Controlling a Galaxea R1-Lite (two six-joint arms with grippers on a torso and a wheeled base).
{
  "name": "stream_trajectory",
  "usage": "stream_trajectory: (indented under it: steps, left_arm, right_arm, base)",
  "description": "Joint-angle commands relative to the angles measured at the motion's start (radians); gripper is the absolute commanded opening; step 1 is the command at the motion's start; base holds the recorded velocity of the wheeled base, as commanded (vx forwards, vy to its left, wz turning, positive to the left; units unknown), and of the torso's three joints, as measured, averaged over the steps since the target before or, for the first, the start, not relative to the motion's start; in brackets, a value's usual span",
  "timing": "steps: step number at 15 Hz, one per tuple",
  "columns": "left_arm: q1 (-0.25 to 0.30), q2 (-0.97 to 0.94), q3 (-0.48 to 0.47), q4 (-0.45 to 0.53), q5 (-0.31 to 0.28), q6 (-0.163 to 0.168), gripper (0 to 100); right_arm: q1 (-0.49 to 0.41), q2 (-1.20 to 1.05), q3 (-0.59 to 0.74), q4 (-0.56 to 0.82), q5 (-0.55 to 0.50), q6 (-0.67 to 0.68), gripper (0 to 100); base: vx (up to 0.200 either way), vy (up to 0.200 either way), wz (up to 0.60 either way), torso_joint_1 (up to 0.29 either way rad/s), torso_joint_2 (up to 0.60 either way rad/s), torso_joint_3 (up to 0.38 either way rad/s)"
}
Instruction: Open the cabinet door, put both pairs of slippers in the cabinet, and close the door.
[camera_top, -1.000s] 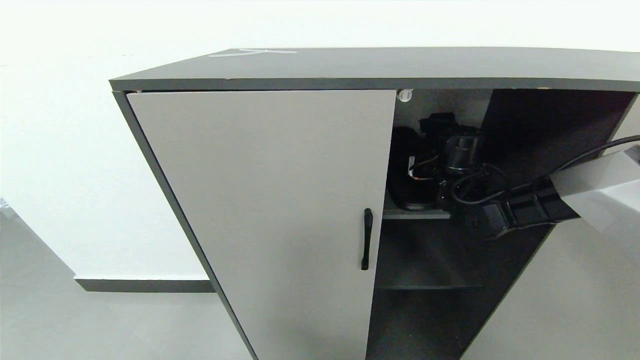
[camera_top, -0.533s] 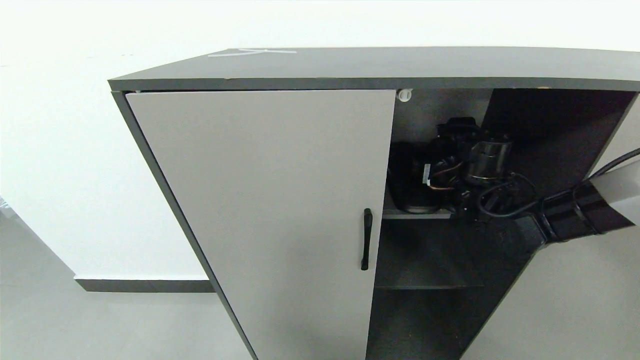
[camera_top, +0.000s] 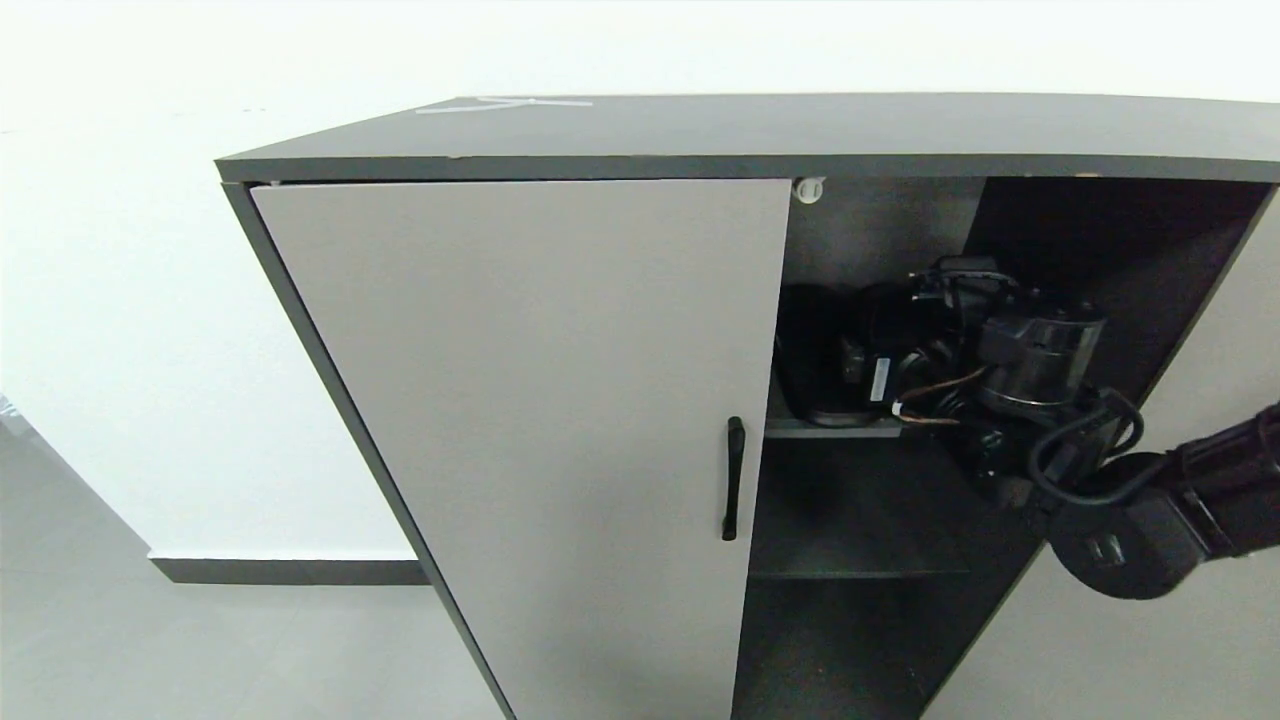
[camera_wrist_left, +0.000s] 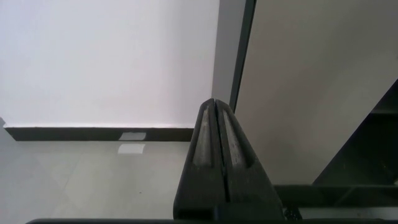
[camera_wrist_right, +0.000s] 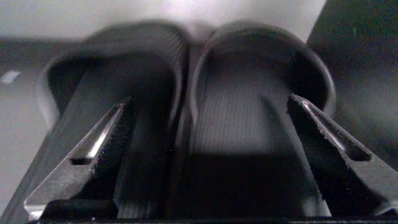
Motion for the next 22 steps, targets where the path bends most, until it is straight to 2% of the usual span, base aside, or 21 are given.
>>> stream_trajectory:
  steps: [1,3,4,6,7,8,9,10,12,22]
  left_arm:
    - [0.0,0.001,0.0,0.0,0.0,0.0,0]
    - [0.0,0.001,0.0,0.0,0.0,0.0,0]
    - [0.0,0.001,0.0,0.0,0.0,0.0,0]
    - [0.0,0.001,0.0,0.0,0.0,0.0,0]
    - [0.0,0.001,0.0,0.0,0.0,0.0,0]
    - [0.0,0.001,0.0,0.0,0.0,0.0,0]
    - [0.0,0.001,0.0,0.0,0.0,0.0,0]
    - [0.0,0.001,0.0,0.0,0.0,0.0,0]
    - [0.0,0.001,0.0,0.0,0.0,0.001,0]
    - [0.0,0.001,0.0,0.0,0.0,0.0,0]
  right_arm:
    - [0.066,-0.139,0.138,-0.041,0.001,0.02,100]
    - [0.124,-0.242,0.243,-0.055,0.002,0.03,100]
    - [0.175,-0.303,0.293,-0.054,0.037,0.053,100]
    - [0.259,-0.411,0.376,-0.037,0.177,0.098,100]
    - [0.299,-0.486,0.453,-0.035,0.312,0.106,100]
    - [0.305,-0.521,0.497,-0.034,0.395,0.107,100]
    - [0.307,-0.585,0.582,-0.022,0.593,0.107,100]
    - [0.307,-0.608,0.606,0.014,0.671,0.107,100]
    - [0.305,-0.602,0.615,0.051,0.7,0.104,100]
    - [0.305,-0.595,0.629,0.052,0.702,0.101,100]
  base:
    - [-0.2,0.0,0.0,0.007,0.0,0.002]
    - [-0.2,0.0,0.0,0.01,0.0,0.002]
    - [-0.2,0.0,0.0,0.002,0.01,0.002]
    - [-0.2,0.0,0.0,0.0,0.0,0.002]
    - [-0.2,0.0,0.0,0.007,0.0,-0.002]
    - [-0.2,0.0,0.0,0.007,0.0,0.002]
    - [-0.2,0.0,0.0,-0.002,0.0,0.002]
    - [-0.2,0.0,0.0,0.002,0.01,-0.002]
    - [0.0,-0.2,0.0,0.002,0.0,0.002]
    - [0.0,-0.2,0.0,0.0,0.0,0.002]
